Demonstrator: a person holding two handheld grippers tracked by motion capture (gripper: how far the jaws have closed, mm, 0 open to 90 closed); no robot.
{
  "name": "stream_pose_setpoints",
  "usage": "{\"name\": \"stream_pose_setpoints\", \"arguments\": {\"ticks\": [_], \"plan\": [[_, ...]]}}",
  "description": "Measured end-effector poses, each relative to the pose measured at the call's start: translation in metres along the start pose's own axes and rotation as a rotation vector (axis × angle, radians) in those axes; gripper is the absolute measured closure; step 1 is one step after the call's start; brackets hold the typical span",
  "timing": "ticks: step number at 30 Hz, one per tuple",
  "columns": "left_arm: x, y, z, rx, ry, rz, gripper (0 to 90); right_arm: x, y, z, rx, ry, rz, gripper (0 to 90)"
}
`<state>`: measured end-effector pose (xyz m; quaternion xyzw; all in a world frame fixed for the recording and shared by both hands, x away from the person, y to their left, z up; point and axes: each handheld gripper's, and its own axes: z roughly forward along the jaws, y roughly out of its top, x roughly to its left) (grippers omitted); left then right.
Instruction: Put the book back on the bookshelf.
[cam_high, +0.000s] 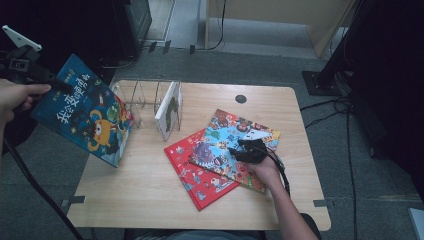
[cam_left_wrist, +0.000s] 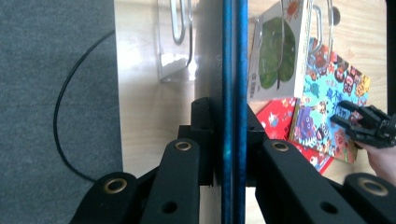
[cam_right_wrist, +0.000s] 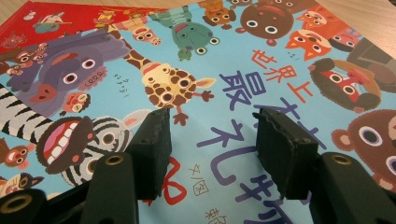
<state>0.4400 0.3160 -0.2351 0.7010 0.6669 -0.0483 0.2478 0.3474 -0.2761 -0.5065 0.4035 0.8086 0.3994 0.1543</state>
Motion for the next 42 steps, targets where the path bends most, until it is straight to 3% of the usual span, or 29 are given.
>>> {"name": "stream_pose_setpoints", "arguments": {"ticks": [9,23,28,34,36,40,42], "plan": [[0.004,0.020,0.007,-0.006,-0.008,-0.010,82.5,0.001,0.000,0.000,0.000,-0.008,0.005,45.7],[-0.003,0.046,0.020,-0.026,-0.020,0.020,82.1,0.002,0.000,0.000,0.002,-0.021,0.020,43.7],[-0.003,0.051,0.024,-0.046,-0.022,0.022,82.0,0.002,0.000,0.000,0.001,-0.024,0.020,43.6],[-0.001,0.055,0.037,-0.023,-0.005,0.023,80.8,0.002,0.000,0.000,0.001,-0.026,0.023,42.9],[0.002,0.055,0.036,-0.035,-0.019,0.013,80.7,0.002,0.000,0.000,0.001,-0.026,0.023,42.9],[0.006,0.055,0.036,-0.037,-0.001,-0.004,80.8,0.002,0.000,0.000,0.001,-0.025,0.023,42.9],[0.008,0.054,0.036,-0.039,-0.014,-0.001,76.5,0.002,0.000,0.000,0.002,-0.025,0.024,42.9]]}}
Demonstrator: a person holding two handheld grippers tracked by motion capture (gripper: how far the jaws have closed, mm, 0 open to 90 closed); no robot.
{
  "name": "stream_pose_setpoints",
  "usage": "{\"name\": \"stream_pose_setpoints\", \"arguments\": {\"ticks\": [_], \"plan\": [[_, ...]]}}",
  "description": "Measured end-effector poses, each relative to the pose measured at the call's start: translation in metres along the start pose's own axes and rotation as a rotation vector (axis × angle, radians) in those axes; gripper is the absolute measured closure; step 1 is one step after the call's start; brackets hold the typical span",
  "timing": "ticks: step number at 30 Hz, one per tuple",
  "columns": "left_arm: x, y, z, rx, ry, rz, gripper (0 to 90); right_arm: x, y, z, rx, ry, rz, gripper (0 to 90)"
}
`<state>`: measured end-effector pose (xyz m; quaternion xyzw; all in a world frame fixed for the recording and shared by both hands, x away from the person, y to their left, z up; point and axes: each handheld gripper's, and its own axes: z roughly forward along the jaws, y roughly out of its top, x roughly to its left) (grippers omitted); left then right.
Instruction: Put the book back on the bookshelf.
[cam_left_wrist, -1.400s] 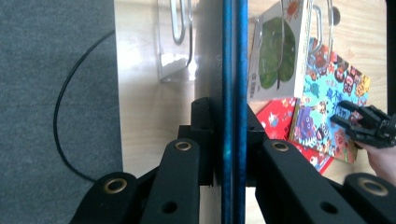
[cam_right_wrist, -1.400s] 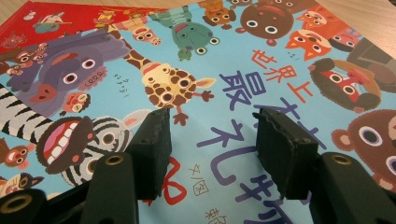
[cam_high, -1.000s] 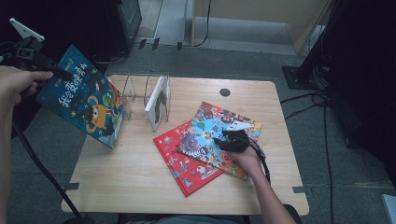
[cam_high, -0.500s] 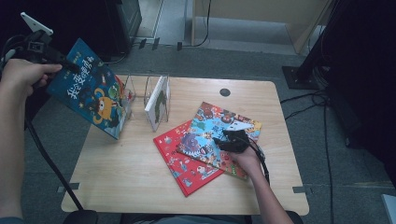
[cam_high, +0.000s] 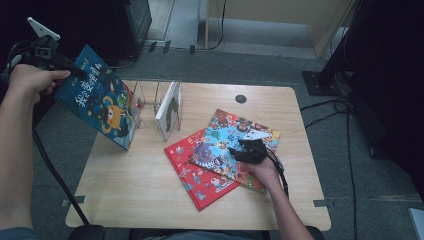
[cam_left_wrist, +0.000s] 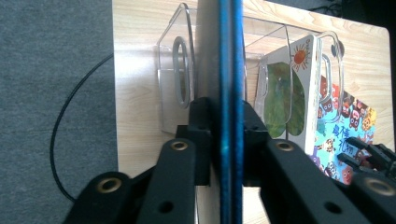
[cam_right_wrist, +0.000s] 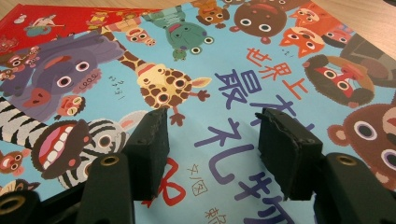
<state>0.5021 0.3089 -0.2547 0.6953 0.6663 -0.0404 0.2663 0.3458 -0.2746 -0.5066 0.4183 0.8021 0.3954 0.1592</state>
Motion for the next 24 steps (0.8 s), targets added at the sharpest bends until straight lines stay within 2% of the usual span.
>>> {"name": "stream_pose_setpoints", "arguments": {"ticks": [6,10,16,20,24], "plan": [[-0.001,-0.001,0.007,0.027,-0.009,0.024,64.3,0.000,0.000,0.000,0.000,0.000,0.000,42.9],[-0.002,-0.001,0.008,0.019,-0.020,0.020,54.6,0.000,0.000,0.000,0.000,-0.001,0.001,42.9],[-0.001,-0.003,0.007,0.019,-0.028,0.027,49.5,0.000,0.000,0.000,-0.001,0.000,0.000,42.9],[0.000,-0.007,0.003,0.009,-0.052,0.030,47.3,0.000,0.000,0.000,-0.001,0.000,-0.001,42.9],[0.002,-0.012,-0.002,-0.001,-0.049,0.029,46.0,0.000,0.000,0.000,-0.001,-0.001,-0.001,42.9]]}}
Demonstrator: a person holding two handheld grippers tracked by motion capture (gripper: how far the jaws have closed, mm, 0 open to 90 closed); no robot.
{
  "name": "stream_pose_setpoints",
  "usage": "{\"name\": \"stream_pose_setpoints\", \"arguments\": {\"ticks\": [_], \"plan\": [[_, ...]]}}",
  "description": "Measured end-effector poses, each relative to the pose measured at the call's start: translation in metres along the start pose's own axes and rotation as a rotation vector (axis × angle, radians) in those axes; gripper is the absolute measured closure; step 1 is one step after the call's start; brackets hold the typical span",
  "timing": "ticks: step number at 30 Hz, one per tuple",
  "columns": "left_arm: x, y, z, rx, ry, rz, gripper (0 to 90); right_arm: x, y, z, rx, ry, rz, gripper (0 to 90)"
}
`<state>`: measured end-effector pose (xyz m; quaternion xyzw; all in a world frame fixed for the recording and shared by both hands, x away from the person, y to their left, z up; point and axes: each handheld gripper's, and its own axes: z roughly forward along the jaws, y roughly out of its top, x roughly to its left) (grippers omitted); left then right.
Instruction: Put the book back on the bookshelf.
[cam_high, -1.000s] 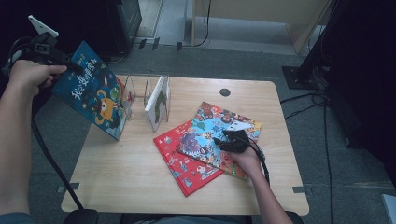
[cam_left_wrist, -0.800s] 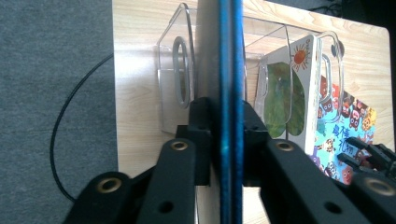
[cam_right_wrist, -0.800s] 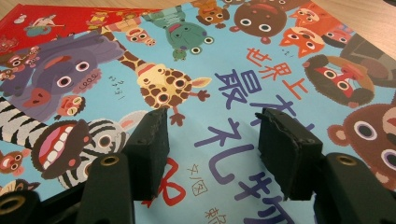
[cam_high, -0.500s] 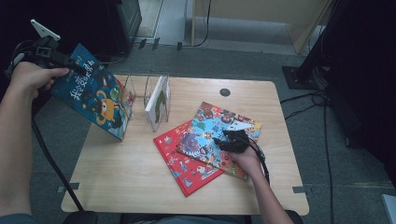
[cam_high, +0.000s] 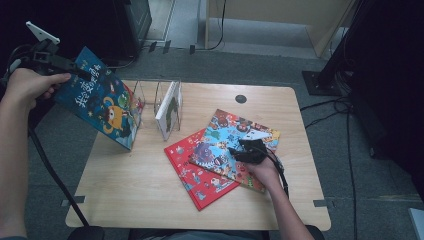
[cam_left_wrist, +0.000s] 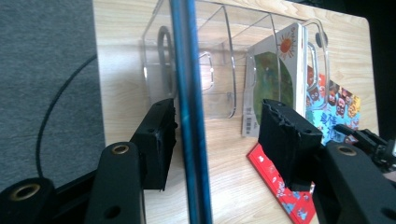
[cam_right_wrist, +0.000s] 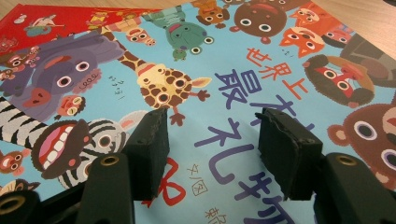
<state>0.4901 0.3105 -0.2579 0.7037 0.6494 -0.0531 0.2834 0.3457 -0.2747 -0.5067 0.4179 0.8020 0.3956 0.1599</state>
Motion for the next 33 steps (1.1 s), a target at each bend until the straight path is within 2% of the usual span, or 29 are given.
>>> {"name": "stream_pose_setpoints", "arguments": {"ticks": [2,4,14,20,26,33], "plan": [[0.000,-0.003,-0.002,0.003,-0.014,-0.003,45.4,0.000,0.000,0.000,0.001,0.000,-0.001,42.9],[0.000,-0.007,-0.004,0.004,-0.006,0.003,44.9,0.000,0.000,0.000,0.000,0.001,0.000,42.8],[-0.001,-0.029,-0.014,-0.008,-0.024,0.006,41.0,0.000,0.000,0.000,0.002,0.003,0.000,42.2],[-0.005,-0.045,-0.016,-0.011,-0.015,0.003,39.8,0.000,0.000,0.000,0.001,0.001,-0.002,41.8],[-0.003,-0.062,-0.017,-0.020,-0.013,-0.001,38.5,-0.002,-0.001,-0.002,0.003,0.016,0.016,43.4],[-0.001,-0.081,-0.017,-0.021,0.016,-0.003,38.2,-0.005,0.001,-0.004,0.021,0.023,0.016,43.8]]}}
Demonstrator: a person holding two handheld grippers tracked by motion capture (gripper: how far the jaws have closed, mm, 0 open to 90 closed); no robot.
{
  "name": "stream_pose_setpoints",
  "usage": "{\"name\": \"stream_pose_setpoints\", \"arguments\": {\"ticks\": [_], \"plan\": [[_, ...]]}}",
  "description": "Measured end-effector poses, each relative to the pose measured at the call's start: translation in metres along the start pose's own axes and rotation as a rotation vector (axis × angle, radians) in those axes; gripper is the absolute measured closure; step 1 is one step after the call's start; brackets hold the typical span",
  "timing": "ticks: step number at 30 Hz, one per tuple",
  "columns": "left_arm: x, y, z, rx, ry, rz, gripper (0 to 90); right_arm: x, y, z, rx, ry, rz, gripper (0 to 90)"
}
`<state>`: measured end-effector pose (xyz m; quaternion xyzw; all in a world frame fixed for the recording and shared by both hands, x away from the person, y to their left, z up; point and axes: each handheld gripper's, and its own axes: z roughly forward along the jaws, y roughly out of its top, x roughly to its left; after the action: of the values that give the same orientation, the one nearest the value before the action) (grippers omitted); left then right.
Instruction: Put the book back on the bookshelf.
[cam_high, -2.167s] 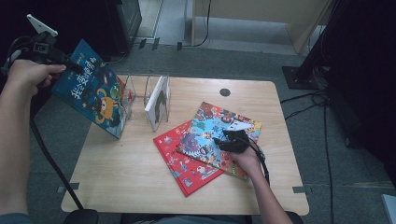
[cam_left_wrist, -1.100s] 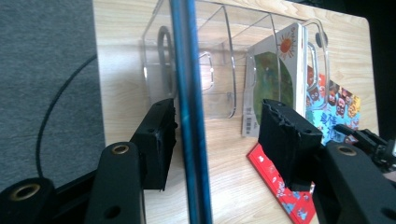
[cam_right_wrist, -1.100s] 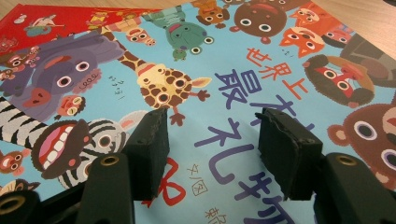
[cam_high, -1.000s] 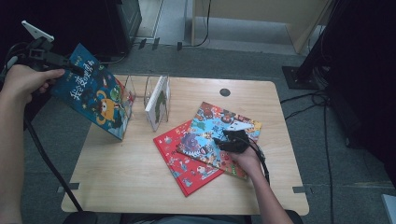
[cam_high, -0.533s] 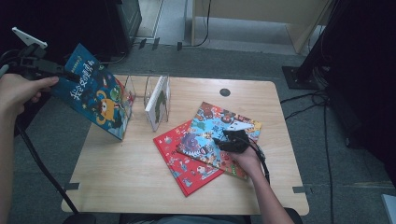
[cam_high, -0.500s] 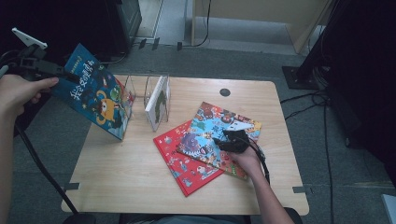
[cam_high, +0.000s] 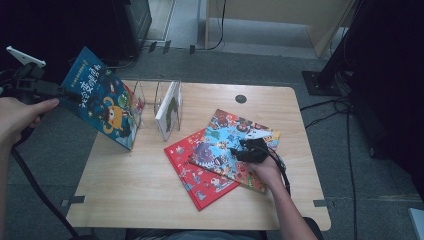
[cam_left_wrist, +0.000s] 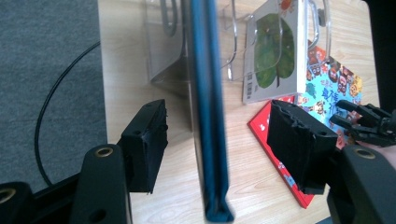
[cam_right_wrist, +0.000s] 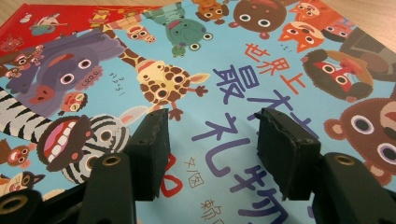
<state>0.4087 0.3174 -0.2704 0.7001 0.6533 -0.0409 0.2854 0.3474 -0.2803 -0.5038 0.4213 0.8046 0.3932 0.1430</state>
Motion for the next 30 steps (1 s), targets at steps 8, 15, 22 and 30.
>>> {"name": "stream_pose_setpoints", "arguments": {"ticks": [8,15,22,30], "plan": [[0.001,-0.025,-0.004,-0.026,0.011,-0.015,39.1,-0.004,0.002,0.000,-0.005,0.010,0.023,45.5],[-0.001,-0.053,-0.005,-0.053,0.003,-0.010,39.7,-0.004,0.004,0.000,-0.012,0.011,0.016,45.6],[-0.006,-0.075,0.001,-0.076,0.016,0.009,39.7,-0.007,0.003,-0.003,-0.010,0.010,0.031,45.8],[-0.016,-0.090,0.016,-0.082,-0.027,0.041,40.3,-0.010,0.002,-0.008,-0.004,0.007,0.037,46.1]]}}
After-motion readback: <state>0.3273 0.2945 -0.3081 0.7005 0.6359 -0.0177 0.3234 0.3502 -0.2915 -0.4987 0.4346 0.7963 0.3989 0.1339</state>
